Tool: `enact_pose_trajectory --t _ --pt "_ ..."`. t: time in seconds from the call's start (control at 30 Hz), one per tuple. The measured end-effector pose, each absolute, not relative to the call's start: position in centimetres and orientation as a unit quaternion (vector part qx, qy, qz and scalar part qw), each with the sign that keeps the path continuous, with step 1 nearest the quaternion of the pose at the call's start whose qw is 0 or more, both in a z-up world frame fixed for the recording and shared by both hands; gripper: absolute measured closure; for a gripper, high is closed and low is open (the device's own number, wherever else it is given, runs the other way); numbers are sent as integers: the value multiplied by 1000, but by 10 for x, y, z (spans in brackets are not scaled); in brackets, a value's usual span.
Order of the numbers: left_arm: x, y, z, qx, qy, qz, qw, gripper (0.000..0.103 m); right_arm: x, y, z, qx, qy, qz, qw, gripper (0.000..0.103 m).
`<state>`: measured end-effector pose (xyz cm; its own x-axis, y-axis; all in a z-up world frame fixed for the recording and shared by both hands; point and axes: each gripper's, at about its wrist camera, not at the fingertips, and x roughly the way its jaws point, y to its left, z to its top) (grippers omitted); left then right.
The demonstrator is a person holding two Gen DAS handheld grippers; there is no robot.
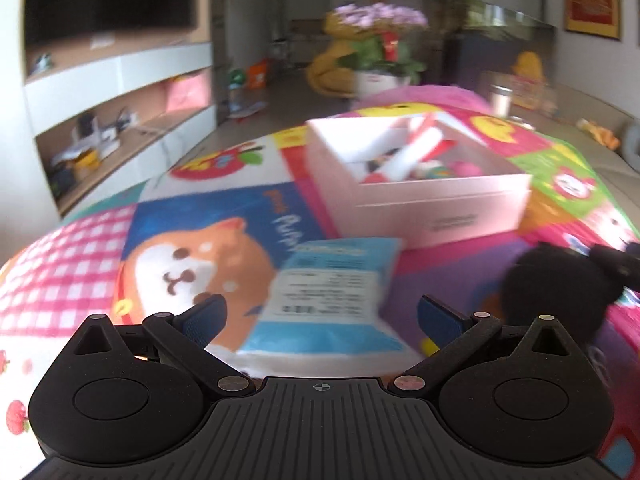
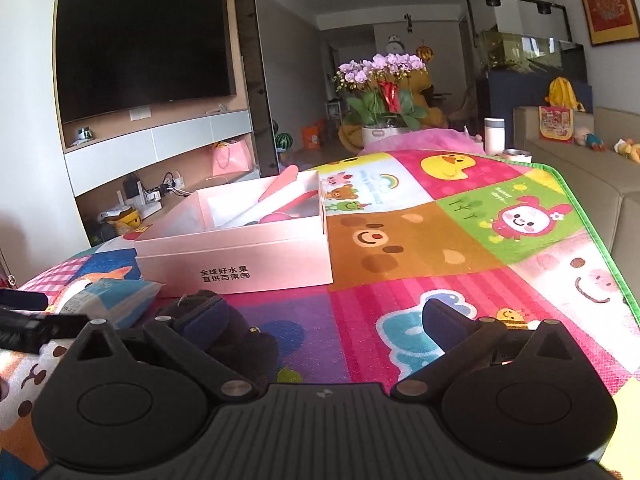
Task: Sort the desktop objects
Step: 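Lift the black plush toy with the right tool and hold it, then grasp the blue-and-white wipes packet with the left tool while the right tool holds the plush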
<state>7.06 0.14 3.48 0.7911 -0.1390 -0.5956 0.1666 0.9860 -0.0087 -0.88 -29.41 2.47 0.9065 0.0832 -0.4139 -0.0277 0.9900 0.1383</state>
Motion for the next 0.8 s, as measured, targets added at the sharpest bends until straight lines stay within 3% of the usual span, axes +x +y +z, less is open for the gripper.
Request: enact_pose_trajectory --t 0.2,0.27,0.37,0.6,0.8 --pt "89 2 25 -16 333 -75 940 3 -1 -304 22 100 231 16 968 0" --pt "91 0 23 -11 335 -75 939 32 -2 -303 21 101 232 16 967 0" --pt "89 -2 24 -4 334 -80 939 37 -1 -303 20 101 233 16 967 0" --pt "50 -11 23 7 335 -118 935 36 1 -305 19 113 237 22 965 0" --pt "34 -10 13 -22 331 -115 936 21 11 -321 12 169 259 35 950 0"
